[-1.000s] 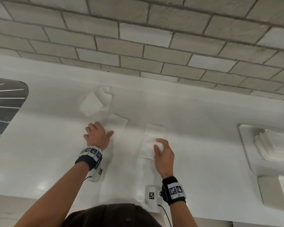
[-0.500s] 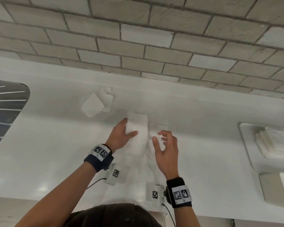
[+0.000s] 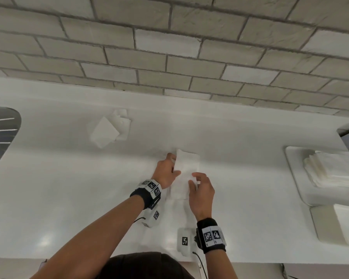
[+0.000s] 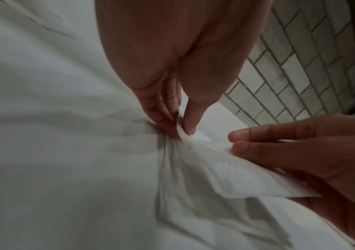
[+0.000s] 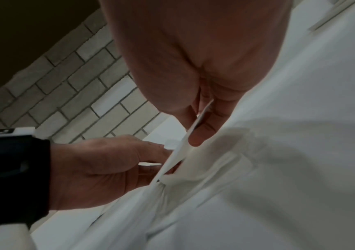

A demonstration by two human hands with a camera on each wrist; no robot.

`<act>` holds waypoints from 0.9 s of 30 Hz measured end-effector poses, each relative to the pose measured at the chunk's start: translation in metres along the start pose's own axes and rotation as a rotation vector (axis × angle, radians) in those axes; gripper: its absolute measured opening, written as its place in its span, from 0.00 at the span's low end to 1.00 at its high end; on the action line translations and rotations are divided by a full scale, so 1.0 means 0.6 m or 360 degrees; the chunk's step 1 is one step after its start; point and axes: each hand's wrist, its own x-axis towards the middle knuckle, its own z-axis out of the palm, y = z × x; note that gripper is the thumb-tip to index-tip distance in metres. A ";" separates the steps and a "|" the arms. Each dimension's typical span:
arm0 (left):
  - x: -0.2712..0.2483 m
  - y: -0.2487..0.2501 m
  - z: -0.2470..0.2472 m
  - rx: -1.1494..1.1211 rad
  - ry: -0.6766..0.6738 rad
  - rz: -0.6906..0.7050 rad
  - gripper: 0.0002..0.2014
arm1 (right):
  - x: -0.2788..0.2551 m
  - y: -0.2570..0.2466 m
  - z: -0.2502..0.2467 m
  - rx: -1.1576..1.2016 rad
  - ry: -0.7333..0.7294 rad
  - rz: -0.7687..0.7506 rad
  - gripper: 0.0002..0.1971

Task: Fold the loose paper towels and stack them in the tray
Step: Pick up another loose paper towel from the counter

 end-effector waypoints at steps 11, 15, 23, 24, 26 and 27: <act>0.031 -0.019 -0.052 0.0258 0.0160 0.0243 0.16 | -0.001 0.000 0.001 -0.0280 -0.0120 0.0089 0.15; 0.059 -0.061 -0.182 0.0719 0.0633 0.0052 0.23 | -0.001 -0.007 0.003 -0.0540 -0.0136 0.0086 0.18; 0.042 -0.186 -0.331 0.0722 0.0656 -0.0285 0.25 | 0.018 -0.068 0.031 -0.0590 0.0123 -0.0262 0.15; 0.030 -0.192 -0.325 0.0778 0.0643 -0.0188 0.20 | 0.019 -0.079 0.040 -0.0563 0.0061 -0.0291 0.14; -0.002 -0.198 -0.303 0.0880 0.0614 0.0033 0.15 | 0.019 -0.100 0.061 -0.0504 -0.0111 -0.0347 0.13; -0.020 -0.201 -0.290 0.0895 0.0594 0.0135 0.14 | 0.018 -0.110 0.072 -0.0484 -0.0208 -0.0385 0.13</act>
